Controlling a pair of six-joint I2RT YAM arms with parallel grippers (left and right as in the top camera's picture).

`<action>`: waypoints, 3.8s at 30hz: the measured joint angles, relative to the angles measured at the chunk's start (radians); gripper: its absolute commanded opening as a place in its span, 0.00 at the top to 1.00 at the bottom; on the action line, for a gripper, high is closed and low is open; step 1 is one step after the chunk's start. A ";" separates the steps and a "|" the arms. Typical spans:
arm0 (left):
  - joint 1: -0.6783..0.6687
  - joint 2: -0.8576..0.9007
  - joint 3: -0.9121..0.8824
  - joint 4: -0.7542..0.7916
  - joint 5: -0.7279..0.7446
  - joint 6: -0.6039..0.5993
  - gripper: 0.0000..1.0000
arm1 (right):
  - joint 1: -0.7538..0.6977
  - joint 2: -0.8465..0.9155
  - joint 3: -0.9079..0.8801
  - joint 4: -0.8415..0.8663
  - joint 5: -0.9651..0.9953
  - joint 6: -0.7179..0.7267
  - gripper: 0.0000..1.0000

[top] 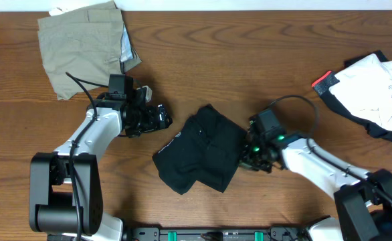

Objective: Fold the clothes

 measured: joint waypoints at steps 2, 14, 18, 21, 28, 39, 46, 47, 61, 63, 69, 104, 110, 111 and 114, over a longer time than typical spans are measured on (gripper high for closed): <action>0.000 0.000 0.000 0.000 0.000 0.000 0.08 | -0.044 0.000 0.000 0.005 -0.005 -0.028 0.99; 0.000 0.000 0.000 -0.008 0.000 0.000 0.07 | -0.059 -0.156 0.011 0.021 -0.121 -0.078 0.99; 0.000 0.000 0.000 -0.009 0.000 0.000 0.07 | -0.001 -0.235 0.025 0.038 -0.168 -0.080 0.99; 0.000 0.000 0.000 -0.010 0.000 0.000 0.07 | 0.061 -0.235 0.026 0.068 -0.159 -0.073 0.99; 0.000 0.000 0.000 -0.025 0.000 0.000 0.07 | 0.164 -0.140 0.026 0.118 -0.089 0.015 0.99; 0.000 0.000 0.000 -0.029 0.000 0.000 0.07 | 0.198 0.071 0.026 0.166 -0.064 0.073 0.99; 0.000 0.000 0.000 -0.030 0.000 0.000 0.07 | 0.122 0.071 0.034 0.077 -0.080 0.035 0.99; 0.000 0.000 0.000 -0.031 0.000 0.000 0.07 | 0.108 0.071 0.034 0.072 -0.082 0.025 0.99; 0.000 0.000 0.000 -0.016 0.108 0.003 0.07 | -0.113 0.071 0.034 0.094 -0.037 -0.131 0.99; -0.002 0.000 0.000 -0.010 0.168 0.018 0.07 | -0.139 0.071 0.039 0.109 -0.017 -0.142 0.99; -0.062 0.000 0.000 -0.009 0.307 0.060 0.06 | -0.182 0.082 0.115 0.106 0.032 -0.170 0.95; -0.309 0.081 -0.050 0.095 0.293 -0.032 0.07 | -0.331 -0.014 0.287 -0.242 0.148 -0.242 0.01; -0.329 0.144 -0.031 0.196 0.393 -0.078 0.07 | -0.331 -0.014 0.287 -0.261 0.221 -0.242 0.01; -0.334 0.155 -0.027 0.212 0.409 -0.087 0.07 | -0.331 -0.014 0.287 -0.262 0.228 -0.242 0.01; -0.345 0.185 -0.018 0.255 0.448 -0.127 0.27 | -0.331 -0.014 0.287 -0.266 0.237 -0.242 0.01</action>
